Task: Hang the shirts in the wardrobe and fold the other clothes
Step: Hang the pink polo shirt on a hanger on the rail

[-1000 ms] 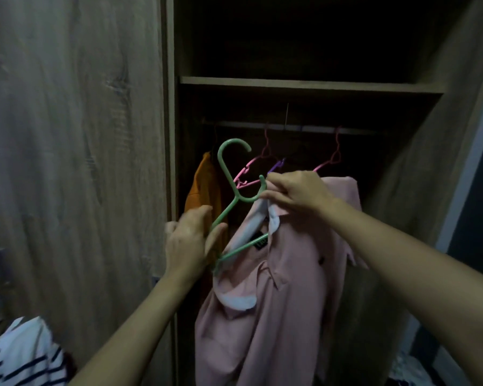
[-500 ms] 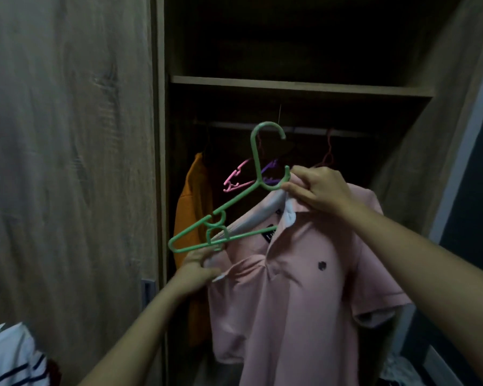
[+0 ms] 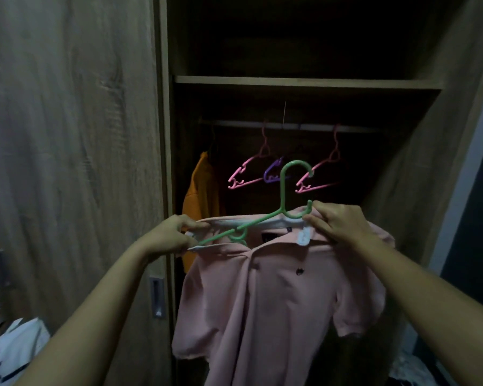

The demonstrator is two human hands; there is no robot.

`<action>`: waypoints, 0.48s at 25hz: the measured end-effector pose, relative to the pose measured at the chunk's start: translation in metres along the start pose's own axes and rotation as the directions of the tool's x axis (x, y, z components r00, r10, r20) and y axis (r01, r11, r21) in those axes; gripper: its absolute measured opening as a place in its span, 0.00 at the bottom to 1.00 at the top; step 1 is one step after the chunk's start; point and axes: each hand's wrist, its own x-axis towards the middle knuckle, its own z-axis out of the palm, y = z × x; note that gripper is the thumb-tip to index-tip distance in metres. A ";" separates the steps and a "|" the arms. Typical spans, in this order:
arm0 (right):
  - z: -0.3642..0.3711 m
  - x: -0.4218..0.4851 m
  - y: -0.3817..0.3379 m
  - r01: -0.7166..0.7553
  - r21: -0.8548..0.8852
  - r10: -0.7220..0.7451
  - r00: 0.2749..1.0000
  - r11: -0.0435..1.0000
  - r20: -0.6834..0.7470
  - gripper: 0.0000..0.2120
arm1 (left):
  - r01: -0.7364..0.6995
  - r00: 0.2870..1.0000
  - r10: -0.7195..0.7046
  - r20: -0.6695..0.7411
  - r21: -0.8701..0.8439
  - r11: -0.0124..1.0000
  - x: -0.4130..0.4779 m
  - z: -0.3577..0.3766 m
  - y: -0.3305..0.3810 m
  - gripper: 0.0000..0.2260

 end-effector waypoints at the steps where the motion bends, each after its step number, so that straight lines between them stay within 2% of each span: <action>1: 0.004 0.001 -0.009 0.004 -0.013 -0.003 1.000 1.000 0.018 0.36 | 0.023 0.995 -0.013 -0.094 0.099 0.995 0.004 0.004 0.008 0.17; 2: 0.008 0.004 -0.021 -0.019 0.000 0.019 0.998 1.000 0.060 0.32 | 0.072 0.975 -0.023 -0.221 0.217 0.973 0.008 0.010 0.020 0.13; 3: 0.011 0.008 -0.033 -0.066 0.035 0.062 0.993 0.997 0.100 0.27 | 0.141 0.927 -0.016 -0.375 0.309 0.941 0.010 0.018 0.032 0.12; 4: 0.013 0.013 -0.045 -0.126 0.083 0.114 0.985 0.989 0.132 0.23 | 0.185 0.881 0.022 -0.472 0.389 0.902 0.009 0.030 0.046 0.12; 5: 0.013 0.017 -0.054 -0.175 0.138 0.156 0.978 0.975 0.138 0.21 | 0.178 0.864 0.089 -0.495 0.467 0.866 0.007 0.045 0.057 0.13; 7: 0.011 0.021 -0.060 -0.228 0.224 0.205 0.971 0.948 0.124 0.22 | -0.035 0.883 0.304 -0.359 0.594 0.803 -0.001 0.075 0.064 0.19; 8: 0.009 0.021 -0.058 -0.237 0.247 0.214 0.970 0.939 0.116 0.24 | -0.163 0.862 0.415 -0.291 0.617 0.770 -0.008 0.080 0.062 0.21; 9: 0.006 0.021 -0.054 -0.235 0.262 0.214 0.971 0.936 0.107 0.26 | -0.233 0.820 0.494 -0.289 0.620 0.750 -0.010 0.074 0.056 0.22; 11: 0.000 0.020 -0.045 -0.213 0.300 0.196 0.977 0.930 0.085 0.30 | -0.220 0.715 0.560 -0.418 0.626 0.748 -0.009 0.046 0.040 0.25; 12: -0.004 0.020 -0.042 -0.195 0.328 0.182 0.981 0.924 0.072 0.32 | -0.184 0.721 0.560 -0.409 0.665 0.724 -0.005 0.030 0.033 0.29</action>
